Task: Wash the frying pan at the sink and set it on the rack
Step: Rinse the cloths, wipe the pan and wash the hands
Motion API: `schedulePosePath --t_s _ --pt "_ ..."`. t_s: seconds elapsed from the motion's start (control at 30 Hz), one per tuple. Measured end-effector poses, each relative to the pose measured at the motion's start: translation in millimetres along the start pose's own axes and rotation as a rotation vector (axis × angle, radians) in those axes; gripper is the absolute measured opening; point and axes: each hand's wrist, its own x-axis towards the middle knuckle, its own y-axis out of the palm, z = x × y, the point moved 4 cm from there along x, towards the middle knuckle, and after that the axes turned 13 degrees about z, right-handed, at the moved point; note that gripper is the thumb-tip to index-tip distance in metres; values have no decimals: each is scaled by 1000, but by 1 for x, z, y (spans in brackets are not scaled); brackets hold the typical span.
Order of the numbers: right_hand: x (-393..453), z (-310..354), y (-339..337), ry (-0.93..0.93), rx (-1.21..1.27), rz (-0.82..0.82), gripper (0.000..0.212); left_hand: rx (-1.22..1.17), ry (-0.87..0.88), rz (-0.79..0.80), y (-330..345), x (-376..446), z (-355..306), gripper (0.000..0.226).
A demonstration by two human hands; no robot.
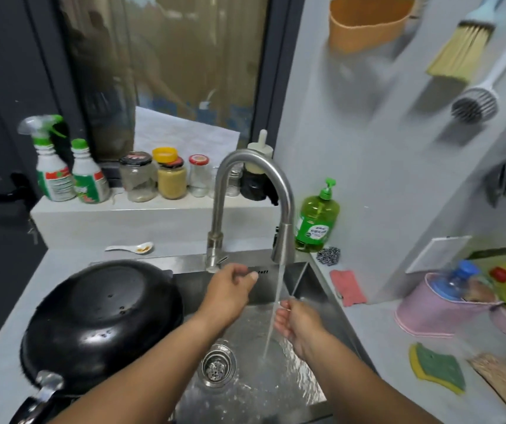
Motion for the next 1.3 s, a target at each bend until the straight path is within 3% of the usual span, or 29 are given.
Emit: schedulePosePath --t_s 0.07,0.2,0.33,0.4,0.5,0.53,0.67,0.77,0.8,0.87,0.93,1.03,1.13,1.23,1.3 --pt "18 8 -11 15 47 -4 26 -38 71 -34 5 8 -22 27" --pt "54 29 -51 -49 -259 -108 17 -2 204 -38 13 24 -64 35" --pt "89 61 -107 -126 -310 -277 19 -8 262 -25 30 49 -88 39" --pt "119 77 -131 -162 -570 -320 22 -58 265 -85 38 60 -89 36" --pt "156 88 -157 -199 -733 -389 27 -67 264 -122 45 76 -86 28" --pt "165 88 -160 -187 -815 -397 28 -69 267 -124 46 81 -86 26" --pt "186 91 -172 -233 -727 -337 30 -77 289 -138 54 91 -81 24" --pt "200 91 -173 -190 -857 -251 16 -123 271 -161 55 85 -68 24" --pt "193 92 -168 -192 -879 -233 25 -114 266 -177 54 85 -62 26" --pt "183 91 -162 -229 -662 -250 35 -81 201 -232 47 90 -46 32" --pt "168 86 -148 -203 -440 -215 29 -62 3 -275 44 98 -18 25" --pt "158 69 -131 -60 -31 -134 25 -270 -405 -219 64 95 44 19" --pt "148 50 -111 5 175 -6 30 -543 -720 -99 111 73 88 18" --pt "138 34 -97 0 268 99 32 -765 -817 80 169 64 98 26" --pt "128 25 -92 -21 146 93 32 -874 -764 150 196 71 89 41"
